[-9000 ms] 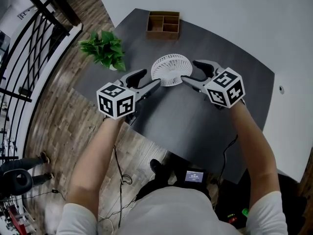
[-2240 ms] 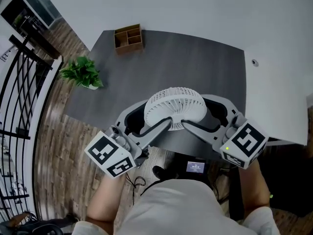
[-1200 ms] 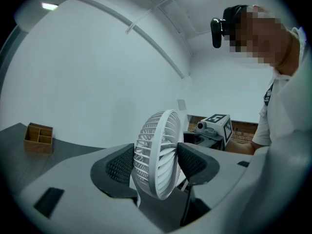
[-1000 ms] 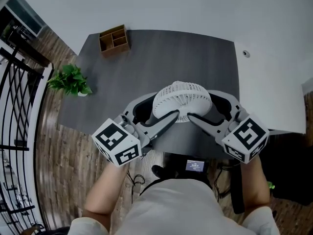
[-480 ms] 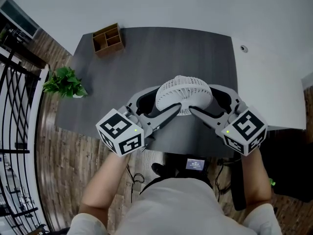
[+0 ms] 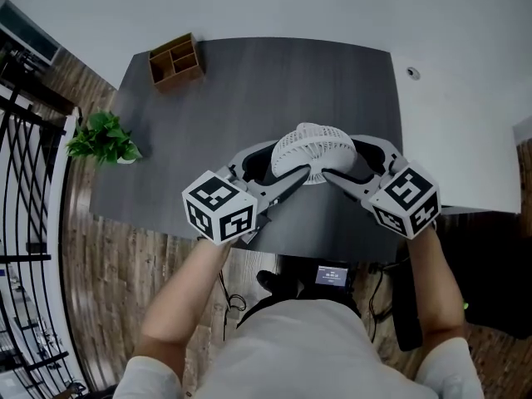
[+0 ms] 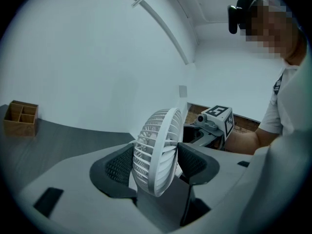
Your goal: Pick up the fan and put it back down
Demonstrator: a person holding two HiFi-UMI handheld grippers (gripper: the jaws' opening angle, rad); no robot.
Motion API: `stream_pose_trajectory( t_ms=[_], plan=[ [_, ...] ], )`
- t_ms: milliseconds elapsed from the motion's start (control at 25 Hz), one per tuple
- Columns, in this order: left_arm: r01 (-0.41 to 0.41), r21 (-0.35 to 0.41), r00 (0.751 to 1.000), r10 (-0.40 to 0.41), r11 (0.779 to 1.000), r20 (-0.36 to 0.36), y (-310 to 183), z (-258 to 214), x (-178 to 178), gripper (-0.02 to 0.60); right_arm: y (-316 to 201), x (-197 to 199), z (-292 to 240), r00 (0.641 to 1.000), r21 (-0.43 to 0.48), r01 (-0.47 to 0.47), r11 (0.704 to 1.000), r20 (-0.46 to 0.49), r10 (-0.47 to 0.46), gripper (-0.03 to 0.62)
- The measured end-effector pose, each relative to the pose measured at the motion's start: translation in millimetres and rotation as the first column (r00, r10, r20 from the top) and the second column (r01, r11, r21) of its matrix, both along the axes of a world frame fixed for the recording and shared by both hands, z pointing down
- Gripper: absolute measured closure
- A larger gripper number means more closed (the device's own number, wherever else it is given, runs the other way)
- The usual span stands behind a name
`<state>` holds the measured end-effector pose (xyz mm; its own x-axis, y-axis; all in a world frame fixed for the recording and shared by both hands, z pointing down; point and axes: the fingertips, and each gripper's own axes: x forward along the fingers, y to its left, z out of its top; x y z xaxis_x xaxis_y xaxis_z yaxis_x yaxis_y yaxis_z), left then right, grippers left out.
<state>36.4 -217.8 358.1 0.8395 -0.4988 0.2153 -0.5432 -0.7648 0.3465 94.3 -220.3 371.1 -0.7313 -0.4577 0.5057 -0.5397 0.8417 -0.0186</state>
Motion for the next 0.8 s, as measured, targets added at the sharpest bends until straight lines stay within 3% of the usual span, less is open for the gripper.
stream_pose_trajectory(
  t_ms=[800],
  plan=[
    [0.008, -0.055, 0.999, -0.006, 0.998, 0.051, -32, 40, 13, 0.287, -33, 12, 42, 0.999, -0.069, -0.007, 0.998, -0.042, 0.004, 0.29]
  ],
)
